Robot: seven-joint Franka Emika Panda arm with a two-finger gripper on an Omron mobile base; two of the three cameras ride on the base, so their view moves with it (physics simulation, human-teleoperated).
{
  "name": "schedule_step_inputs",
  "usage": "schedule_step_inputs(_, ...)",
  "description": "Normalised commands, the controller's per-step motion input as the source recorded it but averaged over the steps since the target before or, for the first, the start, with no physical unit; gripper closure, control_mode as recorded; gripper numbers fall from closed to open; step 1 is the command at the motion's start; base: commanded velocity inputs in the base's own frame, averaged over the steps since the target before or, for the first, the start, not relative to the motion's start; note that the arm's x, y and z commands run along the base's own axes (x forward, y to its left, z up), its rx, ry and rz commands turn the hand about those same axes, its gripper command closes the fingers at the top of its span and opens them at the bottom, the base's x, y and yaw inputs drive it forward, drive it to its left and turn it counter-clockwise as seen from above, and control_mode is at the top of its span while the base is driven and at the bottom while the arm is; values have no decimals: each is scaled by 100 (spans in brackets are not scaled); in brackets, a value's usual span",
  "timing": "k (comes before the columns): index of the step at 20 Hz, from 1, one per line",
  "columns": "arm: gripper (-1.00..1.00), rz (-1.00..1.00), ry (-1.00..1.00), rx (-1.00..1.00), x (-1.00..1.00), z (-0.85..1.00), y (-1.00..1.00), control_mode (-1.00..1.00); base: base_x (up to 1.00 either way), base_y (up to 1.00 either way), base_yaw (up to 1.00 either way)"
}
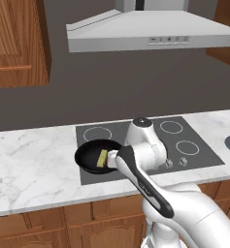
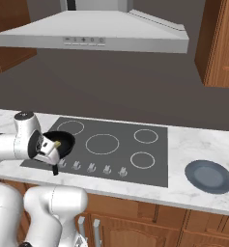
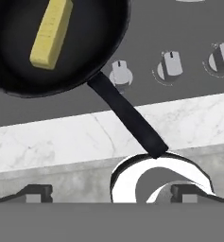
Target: Pick up the butter stick and place it in the pan. Then turn on the burner for the pan.
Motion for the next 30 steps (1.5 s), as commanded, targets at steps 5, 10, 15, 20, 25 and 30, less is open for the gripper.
schedule_step_inputs(5, -100, 13, -6, -7, -5, 18, -19, -100, 0, 0, 0)
schedule_step_inputs(10, -100, 16, -2, -7, 0, 5, -1, -100, 0, 0, 0)
schedule_step_inputs(15, -100, 17, 0, -6, 0, 0, -2, -100, 0, 0, 0)
schedule_step_inputs(20, -100, 12, 0, -5, 0, -6, -2, -100, 0, 0, 0)
schedule_step_inputs(25, -100, 4, 1, -1, -2, -28, -15, -100, 0, 0, 0)
schedule_step_inputs(30, -100, 4, 0, -1, 2, -21, -19, -100, 0, 0, 0)
